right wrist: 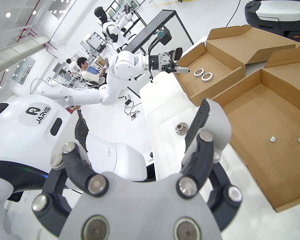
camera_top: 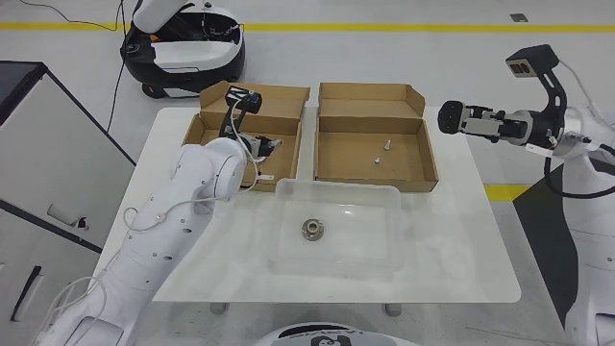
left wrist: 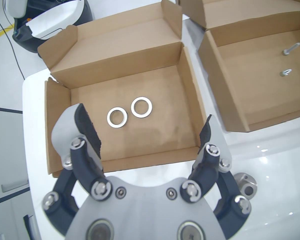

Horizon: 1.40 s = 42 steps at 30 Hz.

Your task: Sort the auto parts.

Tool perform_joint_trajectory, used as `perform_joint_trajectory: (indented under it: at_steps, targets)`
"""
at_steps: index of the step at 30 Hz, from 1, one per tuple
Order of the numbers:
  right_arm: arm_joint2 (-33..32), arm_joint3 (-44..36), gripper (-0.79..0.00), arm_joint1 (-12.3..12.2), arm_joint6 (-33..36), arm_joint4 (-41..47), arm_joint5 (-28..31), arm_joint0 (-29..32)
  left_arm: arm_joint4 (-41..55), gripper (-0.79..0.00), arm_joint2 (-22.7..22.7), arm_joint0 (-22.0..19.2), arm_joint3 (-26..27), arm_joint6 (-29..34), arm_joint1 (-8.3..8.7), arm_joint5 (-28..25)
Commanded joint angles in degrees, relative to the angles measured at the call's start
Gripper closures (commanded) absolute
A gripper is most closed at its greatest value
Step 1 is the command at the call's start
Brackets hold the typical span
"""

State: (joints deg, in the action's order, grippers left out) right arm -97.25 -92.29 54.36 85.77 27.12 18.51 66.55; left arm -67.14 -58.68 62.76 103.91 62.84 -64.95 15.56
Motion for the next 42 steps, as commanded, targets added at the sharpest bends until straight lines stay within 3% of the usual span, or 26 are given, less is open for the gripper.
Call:
perform_joint_trajectory:
  at_steps: [1, 14, 18, 22, 28, 33, 40, 42]
  targets:
    - [0.00, 0.00, -0.785, 0.00, 0.00, 0.02, 0.00, 0.00, -0.02, -0.785, -0.03, -0.01, -0.17, -0.04, 0.01, -0.04]
    - [0.00, 0.00, -0.785, 0.00, 0.00, 0.02, 0.00, 0.00, 0.62, -0.785, -0.38, 0.33, 0.31, -0.84, 0.01, -0.92]
    - [0.00, 0.00, -0.785, 0.00, 0.00, 0.02, 0.00, 0.00, 3.50, -0.785, -1.47, -1.01, 2.83, 5.93, 0.04, -4.04]
    - [0.00, 0.00, -0.785, 0.00, 0.00, 0.02, 0.00, 0.00, 2.11, -0.785, 1.27, -3.59, 6.25, 15.63, -0.35, -5.07]
    - [0.00, 0.00, -0.785, 0.00, 0.00, 0.02, 0.00, 0.00, 3.61, -0.785, 6.96, -8.91, 9.39, 25.16, -1.69, -6.92]
    - [0.00, 0.00, -0.785, 0.00, 0.00, 0.02, 0.00, 0.00, 6.43, -0.785, 13.57, -12.66, 9.16, 25.16, -2.75, -8.56]
    - [0.00, 0.00, -0.785, 0.00, 0.00, 0.02, 0.00, 0.00, 12.55, -0.785, 20.80, -17.06, 8.99, 25.16, -3.72, -4.38]
    - [0.00, 0.00, -0.785, 0.00, 0.00, 0.02, 0.00, 0.00, 12.55, -0.785, 20.80, -17.06, 8.99, 25.16, -3.72, -4.38]
